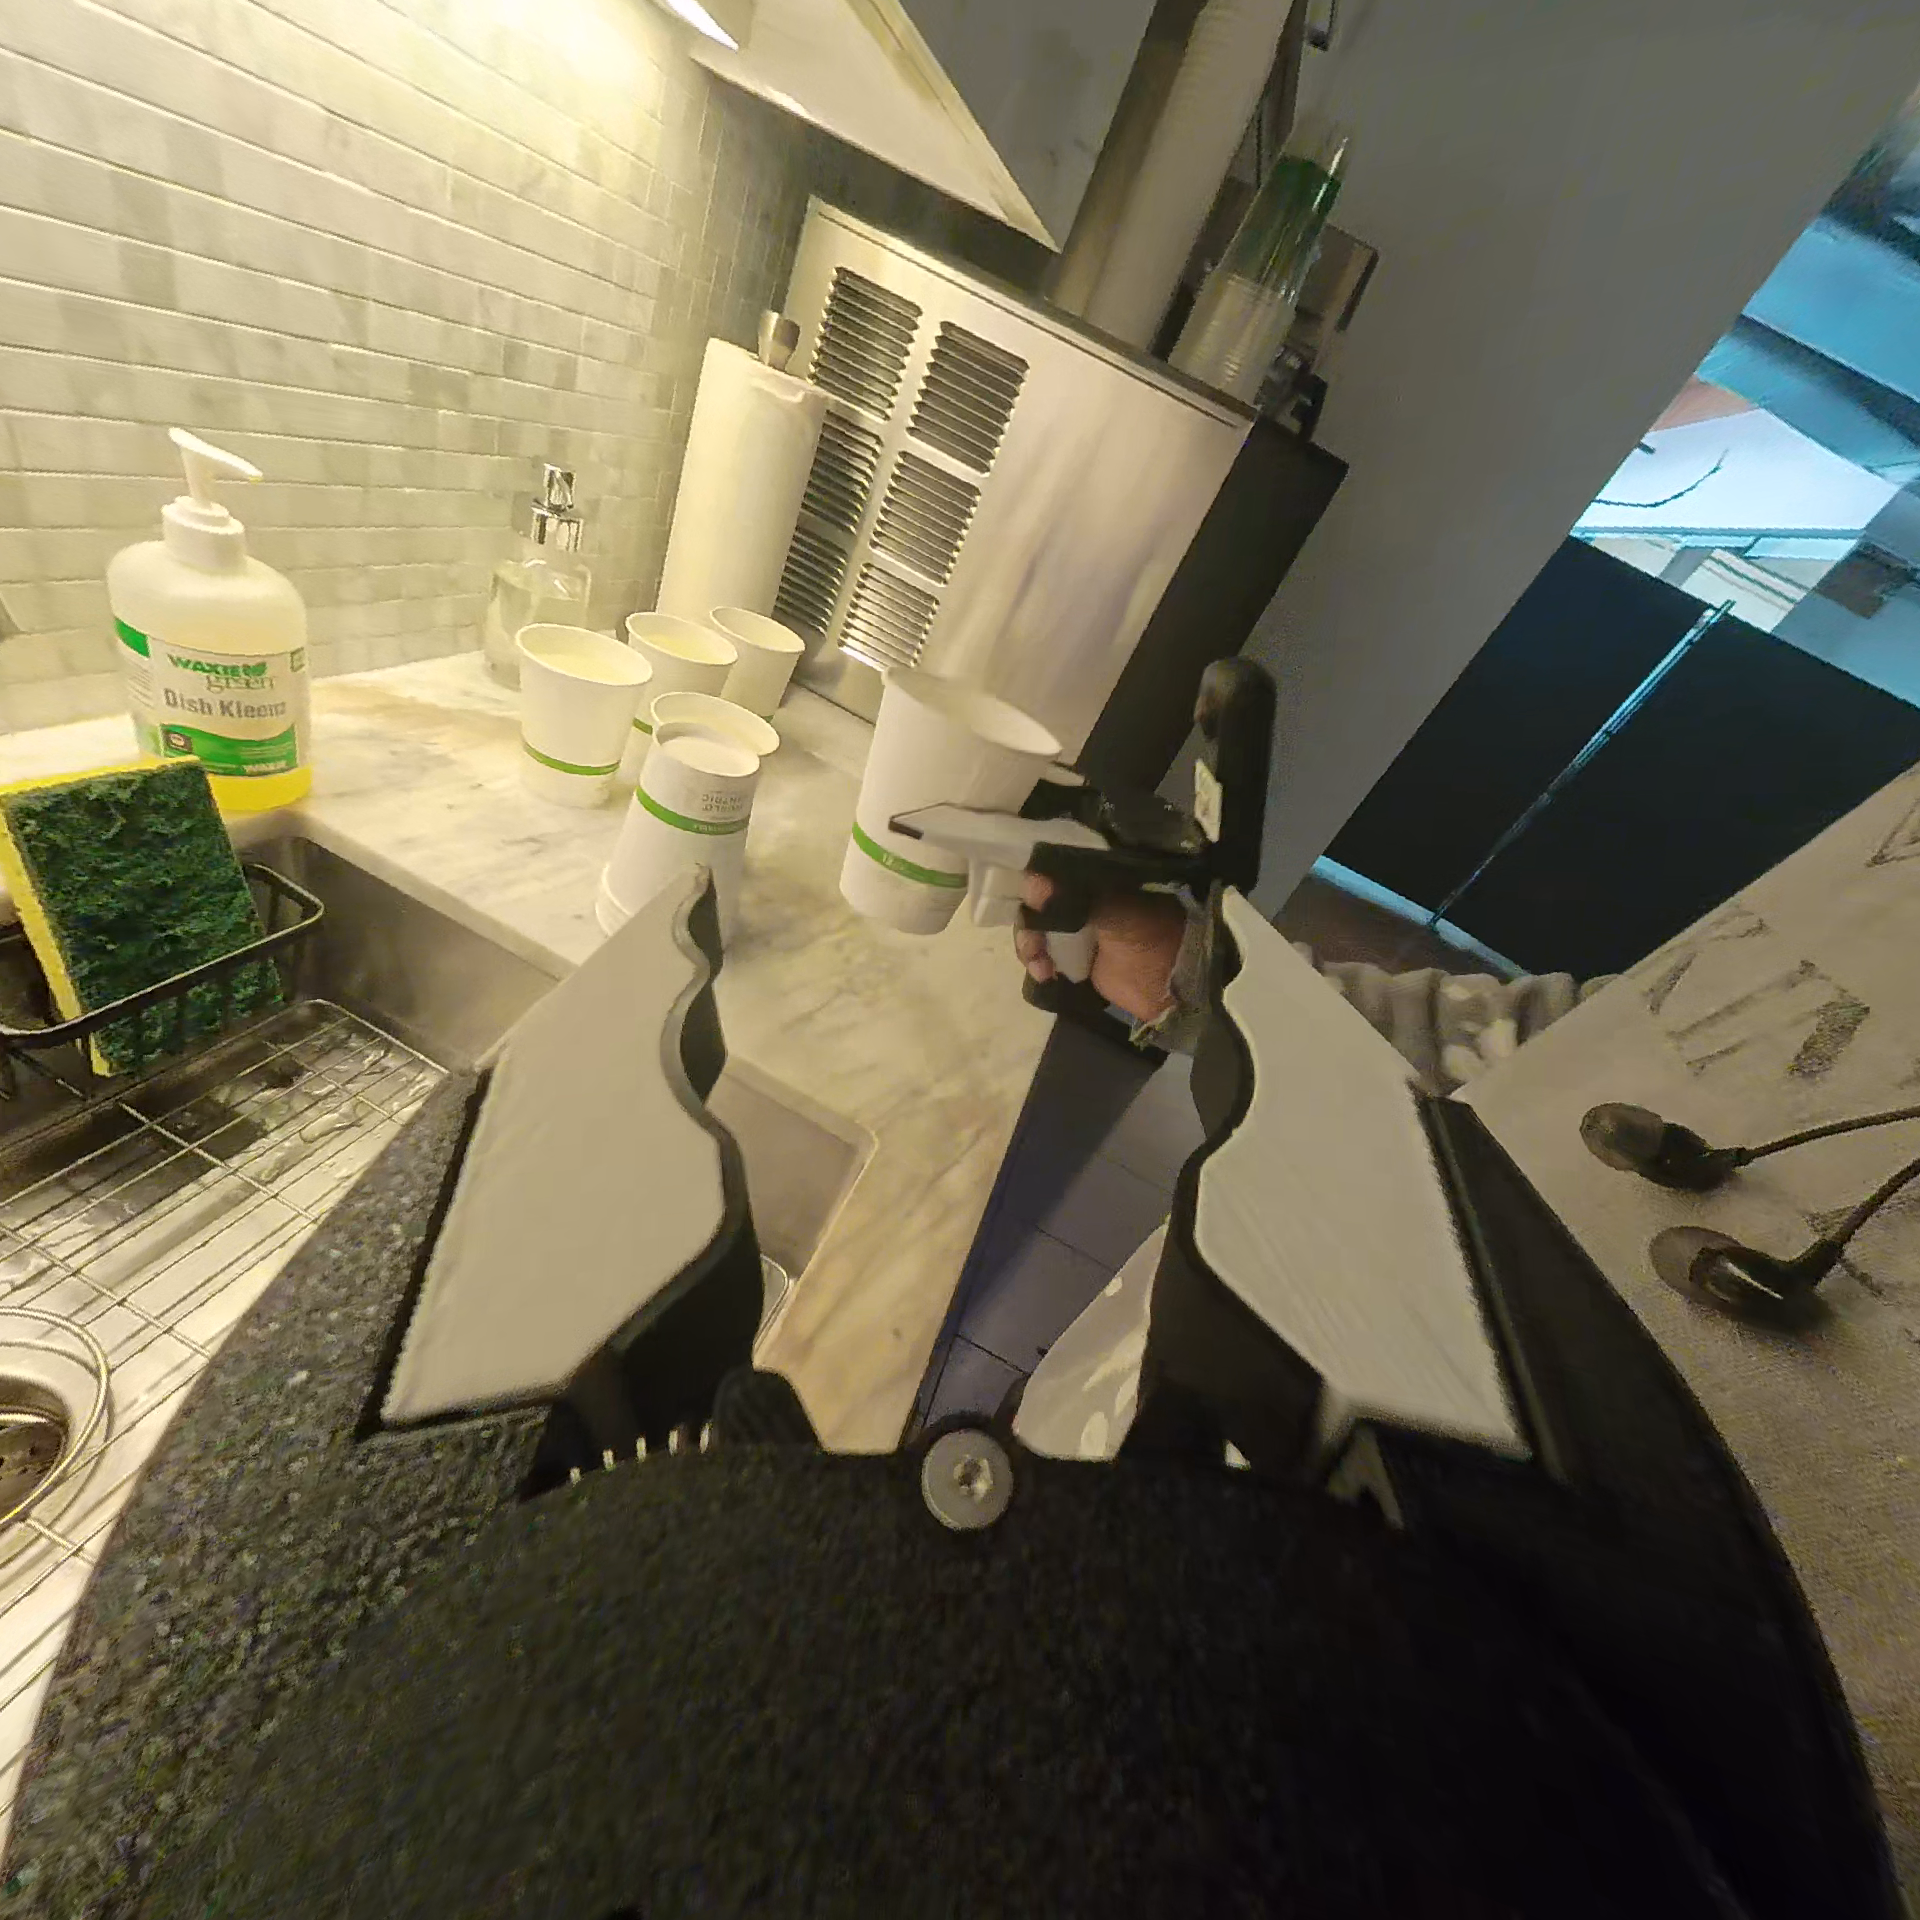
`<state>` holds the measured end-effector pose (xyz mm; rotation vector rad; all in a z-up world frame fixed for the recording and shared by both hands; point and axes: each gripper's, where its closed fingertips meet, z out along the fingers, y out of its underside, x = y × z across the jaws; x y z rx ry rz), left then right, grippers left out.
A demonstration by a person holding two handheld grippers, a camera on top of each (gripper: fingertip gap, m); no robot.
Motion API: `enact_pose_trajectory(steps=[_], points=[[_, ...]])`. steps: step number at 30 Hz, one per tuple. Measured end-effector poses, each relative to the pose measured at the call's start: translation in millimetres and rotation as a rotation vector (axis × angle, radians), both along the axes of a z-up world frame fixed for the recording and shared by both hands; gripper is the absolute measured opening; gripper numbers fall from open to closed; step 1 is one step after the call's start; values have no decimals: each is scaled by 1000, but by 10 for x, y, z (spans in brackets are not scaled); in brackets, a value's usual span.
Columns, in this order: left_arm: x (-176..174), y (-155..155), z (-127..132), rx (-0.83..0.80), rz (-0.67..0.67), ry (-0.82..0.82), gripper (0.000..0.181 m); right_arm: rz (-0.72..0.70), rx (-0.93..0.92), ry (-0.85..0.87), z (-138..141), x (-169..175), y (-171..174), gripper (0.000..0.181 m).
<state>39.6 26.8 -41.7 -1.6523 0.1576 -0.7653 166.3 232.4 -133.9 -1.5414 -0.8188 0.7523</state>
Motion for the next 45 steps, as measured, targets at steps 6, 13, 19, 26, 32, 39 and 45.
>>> enact_pose_trajectory(steps=[6,13,19,26,32,39,45], points=[[4,42,-27,-9,1,20,89,-200,-101,-74,-797,257,415,91],[-19,46,-94,-35,-2,39,88,-229,-130,-218,-1289,160,548,92],[-89,32,-134,-51,16,33,88,-243,-178,-290,-1445,239,465,93],[-171,41,-192,-67,37,22,88,-256,-218,-377,-1608,356,355,90],[-208,37,-202,-69,48,18,88,-255,-245,-350,-1586,386,330,103],[-304,7,-231,-69,94,14,87,-249,-235,-328,-1411,594,143,115],[-599,-86,-305,-80,219,5,85,-247,-144,-285,-835,833,-106,107]])
